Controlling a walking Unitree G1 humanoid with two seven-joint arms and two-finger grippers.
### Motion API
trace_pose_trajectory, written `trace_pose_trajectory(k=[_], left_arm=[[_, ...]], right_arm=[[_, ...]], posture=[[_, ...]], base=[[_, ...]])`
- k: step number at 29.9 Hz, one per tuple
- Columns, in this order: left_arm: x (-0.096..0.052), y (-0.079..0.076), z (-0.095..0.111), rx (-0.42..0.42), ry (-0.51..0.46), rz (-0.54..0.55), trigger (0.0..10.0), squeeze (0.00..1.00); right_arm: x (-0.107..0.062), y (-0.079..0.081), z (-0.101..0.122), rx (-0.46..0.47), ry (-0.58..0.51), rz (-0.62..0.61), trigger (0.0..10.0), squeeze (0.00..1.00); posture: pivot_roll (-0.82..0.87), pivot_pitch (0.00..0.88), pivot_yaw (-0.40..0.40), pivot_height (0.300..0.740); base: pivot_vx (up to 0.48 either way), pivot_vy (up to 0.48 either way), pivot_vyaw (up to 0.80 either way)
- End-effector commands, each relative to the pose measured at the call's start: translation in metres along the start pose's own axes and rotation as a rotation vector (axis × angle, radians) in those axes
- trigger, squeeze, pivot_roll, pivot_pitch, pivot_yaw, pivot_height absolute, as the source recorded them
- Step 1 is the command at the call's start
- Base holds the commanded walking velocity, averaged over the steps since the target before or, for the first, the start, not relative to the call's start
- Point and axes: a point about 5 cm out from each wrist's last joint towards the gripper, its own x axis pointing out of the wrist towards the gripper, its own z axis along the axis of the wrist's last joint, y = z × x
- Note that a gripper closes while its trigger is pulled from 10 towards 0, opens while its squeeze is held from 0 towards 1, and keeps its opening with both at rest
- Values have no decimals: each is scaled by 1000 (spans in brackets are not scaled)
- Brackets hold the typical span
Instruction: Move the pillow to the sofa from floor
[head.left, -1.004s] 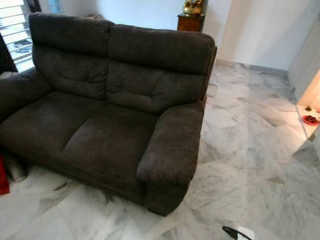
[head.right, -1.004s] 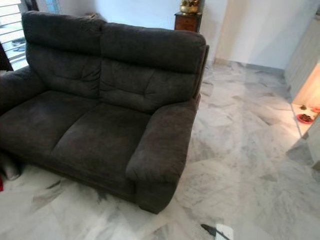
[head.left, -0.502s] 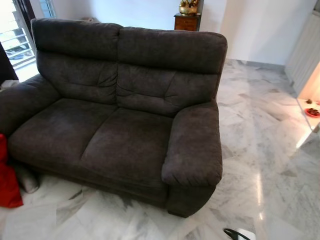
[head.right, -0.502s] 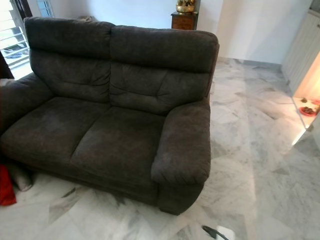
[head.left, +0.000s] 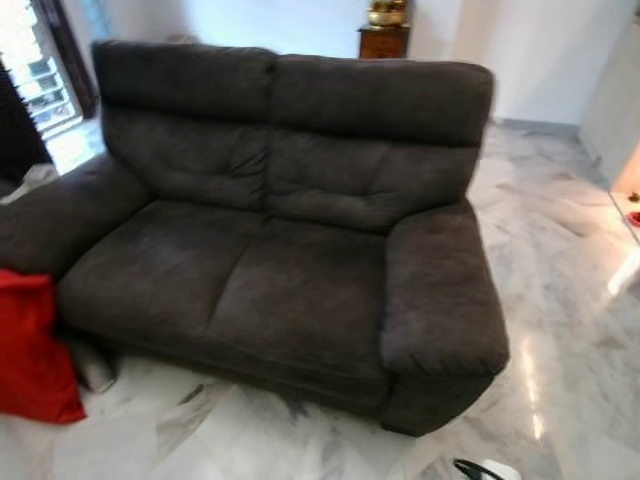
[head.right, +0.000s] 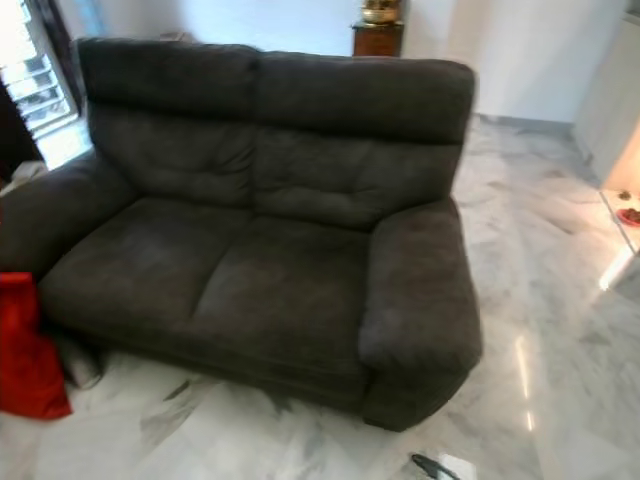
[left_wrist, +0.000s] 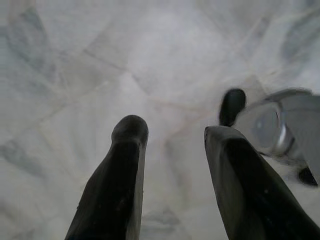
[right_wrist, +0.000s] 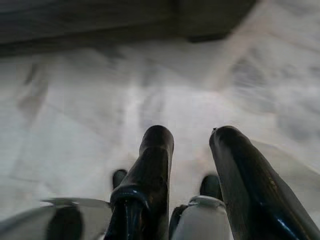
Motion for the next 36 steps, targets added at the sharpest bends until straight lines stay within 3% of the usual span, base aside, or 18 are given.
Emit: trace_pose_trajectory(k=[1,20,26,31,36], left_arm=[[1,-4,1,0,0,-6,10000,0],[3,-9,11,-3,-11,-9,10000,0],[2,-3,10,-5,-8,-4,10000,0],[2,-2,9,-15,-13,-4,10000,0],[0,-7,-5,-12,10,-6,10000,0]], right_arm=[[-3,-12,0,-9,3,-33,10000,0],[-3,-15,2,-50,-8,-44,10000,0],[-4,-17,2,-73,1,-58,10000,0],[-3,-15,3,-41,-19,-47,10000,0],[-3,-15,4,-46,-14,-48,10000,0]], posture=[[136,0,11,740],[95,0,15,740],[99,0,9,740],[106,0,11,740],[111,0,17,740]], base=[[0,480,0],[0,479,0],[0,476,0],[0,475,0],[0,472,0]])
